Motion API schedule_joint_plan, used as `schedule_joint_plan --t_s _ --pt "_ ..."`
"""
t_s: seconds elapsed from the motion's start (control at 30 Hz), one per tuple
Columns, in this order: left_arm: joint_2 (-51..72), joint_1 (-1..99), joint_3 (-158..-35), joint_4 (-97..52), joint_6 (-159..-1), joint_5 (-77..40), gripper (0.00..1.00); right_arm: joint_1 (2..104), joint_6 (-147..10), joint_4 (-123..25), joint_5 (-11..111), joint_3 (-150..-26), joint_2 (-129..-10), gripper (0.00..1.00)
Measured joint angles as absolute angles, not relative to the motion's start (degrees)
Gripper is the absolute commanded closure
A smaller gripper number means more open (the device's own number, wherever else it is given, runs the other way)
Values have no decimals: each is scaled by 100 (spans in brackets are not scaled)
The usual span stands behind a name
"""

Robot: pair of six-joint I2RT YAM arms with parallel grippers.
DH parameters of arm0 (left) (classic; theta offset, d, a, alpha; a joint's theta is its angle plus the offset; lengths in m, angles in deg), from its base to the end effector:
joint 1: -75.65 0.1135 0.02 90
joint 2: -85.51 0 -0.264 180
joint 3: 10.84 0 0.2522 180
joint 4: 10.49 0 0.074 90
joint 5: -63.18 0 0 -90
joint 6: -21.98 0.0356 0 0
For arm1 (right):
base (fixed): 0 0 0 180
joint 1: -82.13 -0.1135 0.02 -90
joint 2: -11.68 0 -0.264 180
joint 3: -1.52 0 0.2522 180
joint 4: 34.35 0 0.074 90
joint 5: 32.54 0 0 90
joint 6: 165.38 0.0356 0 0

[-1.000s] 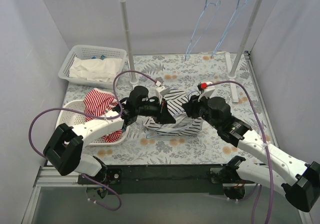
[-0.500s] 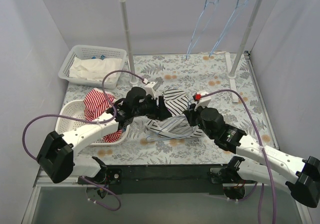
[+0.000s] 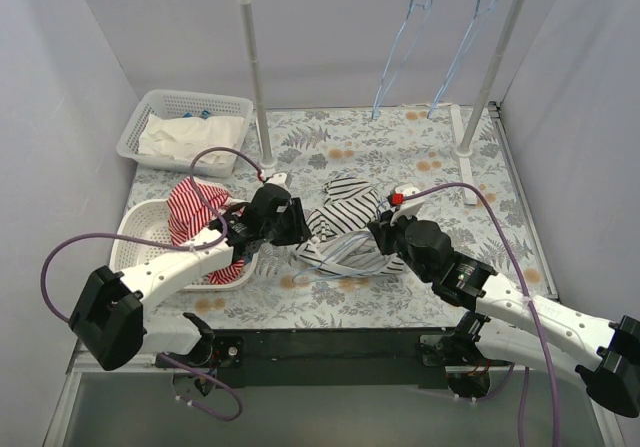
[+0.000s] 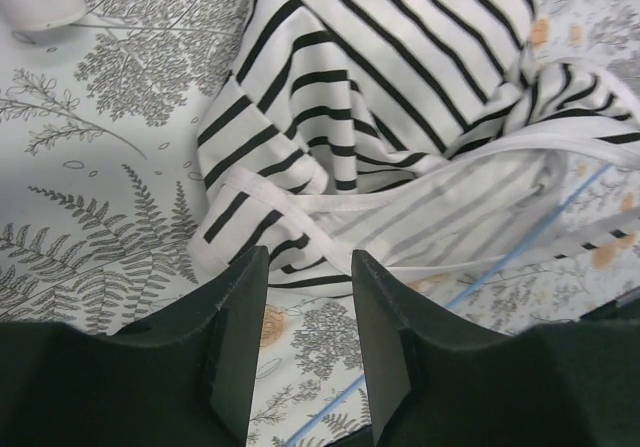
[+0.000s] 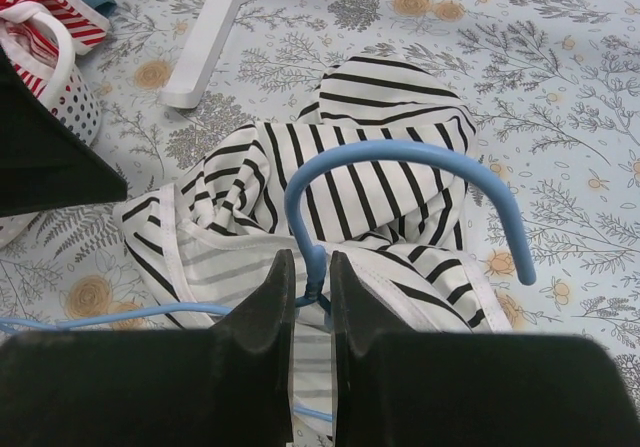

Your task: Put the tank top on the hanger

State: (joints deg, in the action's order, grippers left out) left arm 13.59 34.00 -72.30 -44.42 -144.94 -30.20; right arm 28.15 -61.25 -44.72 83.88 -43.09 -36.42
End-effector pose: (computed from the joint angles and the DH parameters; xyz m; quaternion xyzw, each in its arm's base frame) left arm 0.1989 -0.1741 0.2421 -0.2900 0.8747 -0.3192 0.2213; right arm 0.1294 0.1510 0.2693 -0.1287 0.7686 0.1871 0.5981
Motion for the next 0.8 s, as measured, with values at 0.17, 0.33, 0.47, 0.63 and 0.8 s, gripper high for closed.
schedule_joint_plan --t_s 0.17,0.33,0.47,0.63,0.8 --pt "939 3400 -7228 -4562 -14540 -3241 55 2761 -6125 -4472 8392 -4309 -3642 99" --pt "697 3400 -7237 -4496 -14547 -3345 55 2739 -6125 -4478 8412 -4309 -3642 99" --pt "395 3400 -7245 -4446 -14549 -3350 57 2730 -6123 -4504 8456 -4309 -3642 99" --pt "209 3400 -7245 -4321 -14580 -3345 81 2730 -6121 -4506 8482 -4309 -3642 99" --pt "214 3400 -7243 -4190 -14617 -3295 100 2726 -6081 -4537 8624 -4309 -3642 99"
